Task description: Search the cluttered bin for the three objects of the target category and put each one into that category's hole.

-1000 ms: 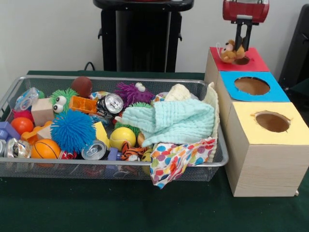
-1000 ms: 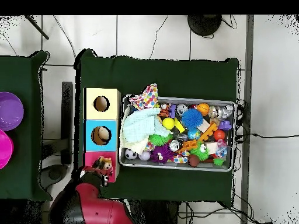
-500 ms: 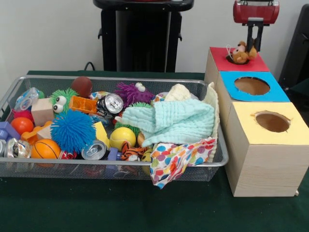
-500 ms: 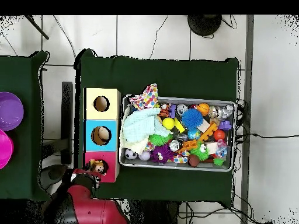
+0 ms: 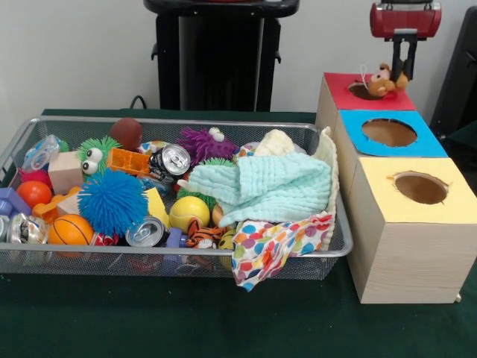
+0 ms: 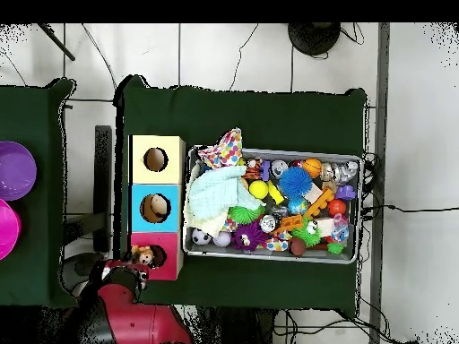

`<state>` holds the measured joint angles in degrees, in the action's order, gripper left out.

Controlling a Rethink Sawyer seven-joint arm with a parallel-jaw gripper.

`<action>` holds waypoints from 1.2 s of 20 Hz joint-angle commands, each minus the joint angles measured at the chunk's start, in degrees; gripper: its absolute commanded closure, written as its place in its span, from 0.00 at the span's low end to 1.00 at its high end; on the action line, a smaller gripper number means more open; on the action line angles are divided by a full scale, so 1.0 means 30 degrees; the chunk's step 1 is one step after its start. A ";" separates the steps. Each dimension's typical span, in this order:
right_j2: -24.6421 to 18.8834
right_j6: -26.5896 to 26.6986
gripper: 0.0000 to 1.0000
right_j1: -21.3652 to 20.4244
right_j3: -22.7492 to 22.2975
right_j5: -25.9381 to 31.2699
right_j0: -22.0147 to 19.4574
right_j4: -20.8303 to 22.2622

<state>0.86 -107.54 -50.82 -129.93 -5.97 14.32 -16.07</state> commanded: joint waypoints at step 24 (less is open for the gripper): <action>0.2758 -0.2774 0.00 -0.0567 0.0582 0.1293 0.1312 -0.0770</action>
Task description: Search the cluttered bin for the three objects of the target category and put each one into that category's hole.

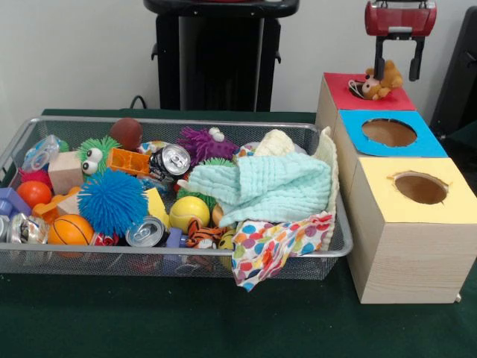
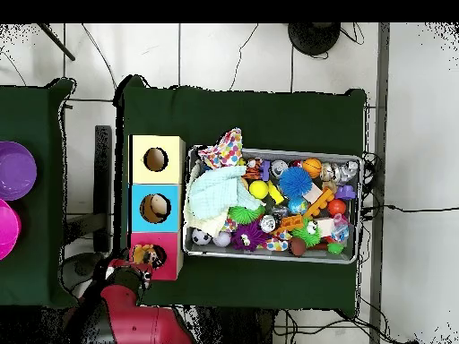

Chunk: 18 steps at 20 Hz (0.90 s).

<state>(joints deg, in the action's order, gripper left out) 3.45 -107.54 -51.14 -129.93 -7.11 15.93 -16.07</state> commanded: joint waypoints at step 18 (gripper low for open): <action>0.4461 -0.3220 0.00 0.2099 0.2503 0.1237 0.2346 -0.0059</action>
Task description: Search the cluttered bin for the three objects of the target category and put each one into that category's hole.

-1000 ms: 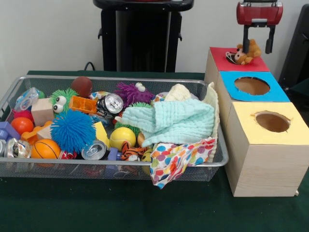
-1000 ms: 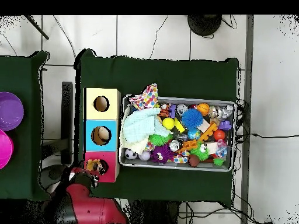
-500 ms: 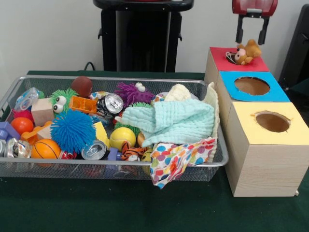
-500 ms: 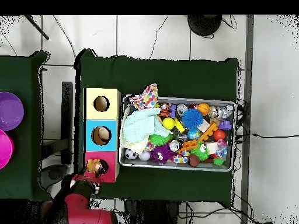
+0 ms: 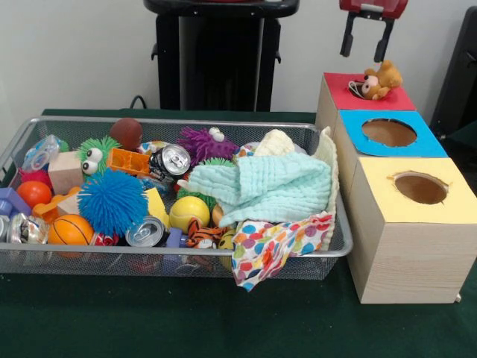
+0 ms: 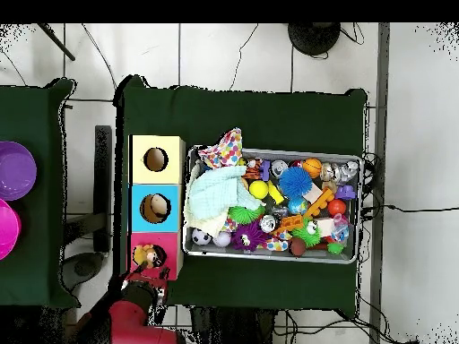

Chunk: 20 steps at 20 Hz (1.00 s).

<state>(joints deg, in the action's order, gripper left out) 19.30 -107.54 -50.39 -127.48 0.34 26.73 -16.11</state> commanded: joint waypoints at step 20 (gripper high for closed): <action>0.2296 -0.1933 0.00 -0.0699 0.3465 0.5642 0.0617 0.0774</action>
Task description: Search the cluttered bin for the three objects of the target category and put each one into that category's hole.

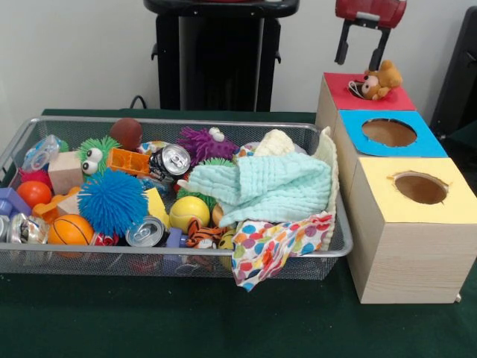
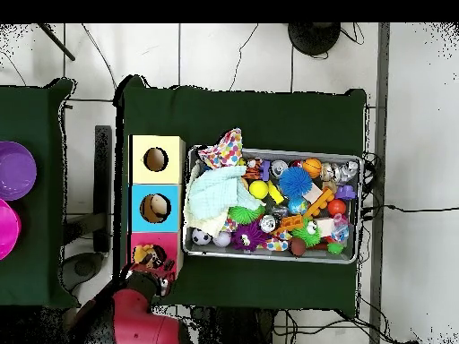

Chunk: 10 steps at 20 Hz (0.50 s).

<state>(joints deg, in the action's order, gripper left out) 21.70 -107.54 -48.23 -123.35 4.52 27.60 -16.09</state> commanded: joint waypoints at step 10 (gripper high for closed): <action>0.0566 -0.1854 0.00 -0.1724 0.1540 0.3289 -0.0873 0.1452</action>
<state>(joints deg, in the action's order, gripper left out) 25.32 -107.54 -53.61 -121.63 12.80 27.91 -14.26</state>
